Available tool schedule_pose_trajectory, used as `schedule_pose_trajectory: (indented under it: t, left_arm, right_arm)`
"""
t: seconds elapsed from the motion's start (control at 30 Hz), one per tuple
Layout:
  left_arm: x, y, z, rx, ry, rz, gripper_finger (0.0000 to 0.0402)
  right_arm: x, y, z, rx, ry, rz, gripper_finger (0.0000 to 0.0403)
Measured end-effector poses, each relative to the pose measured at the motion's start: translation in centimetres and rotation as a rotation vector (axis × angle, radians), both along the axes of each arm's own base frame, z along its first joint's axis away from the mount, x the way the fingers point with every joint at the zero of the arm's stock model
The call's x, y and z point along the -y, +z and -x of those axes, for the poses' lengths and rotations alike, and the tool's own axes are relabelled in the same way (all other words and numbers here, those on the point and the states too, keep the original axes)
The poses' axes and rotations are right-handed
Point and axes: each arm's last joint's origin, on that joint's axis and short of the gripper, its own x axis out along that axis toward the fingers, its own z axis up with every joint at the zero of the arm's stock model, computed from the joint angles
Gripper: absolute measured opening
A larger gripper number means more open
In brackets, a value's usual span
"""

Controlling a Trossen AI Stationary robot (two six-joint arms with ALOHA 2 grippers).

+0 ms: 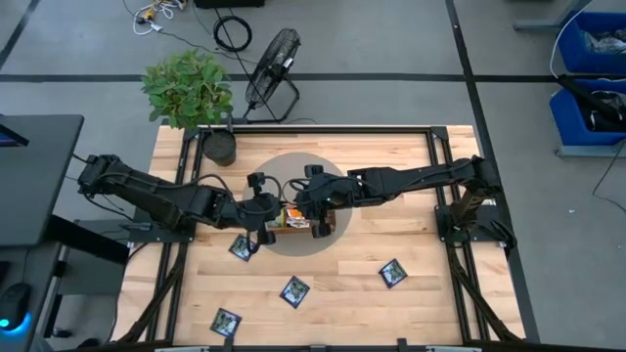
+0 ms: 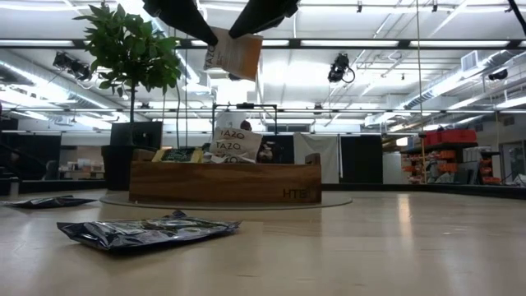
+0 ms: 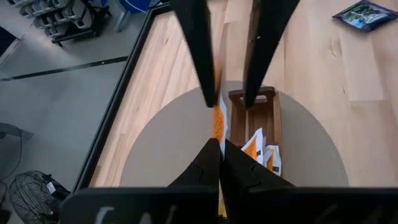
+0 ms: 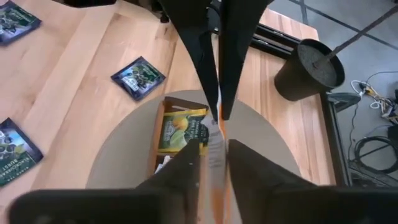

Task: Pick & Place Tea
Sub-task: Put the orange tea bag into the wooden organizer

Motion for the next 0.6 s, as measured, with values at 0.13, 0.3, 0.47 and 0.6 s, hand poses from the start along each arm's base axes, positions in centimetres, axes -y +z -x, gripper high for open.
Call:
schedule_pose_trajectory:
  t: [0.13,0.3,0.47,0.6]
  left_arm:
    - [0.0,0.05,-0.04,0.007,0.001,0.002,0.0001]
    - [0.01,0.07,-0.07,0.012,0.002,0.004,0.0002]
    - [0.02,0.07,-0.07,0.015,0.004,0.01,0.0008]
    - [0.04,0.08,-0.09,0.017,0.004,0.012,0.0033]
  right_arm:
    - [0.11,0.0,-0.01,-0.001,-0.001,0.001,0.0046]
    - [0.17,-0.01,-0.01,-0.003,0.009,0.015,0.0006]
    - [0.2,-0.03,0.02,-0.008,0.009,0.034,0.0003]
    - [0.34,-0.32,0.32,-0.051,-0.026,0.077,0.0002]
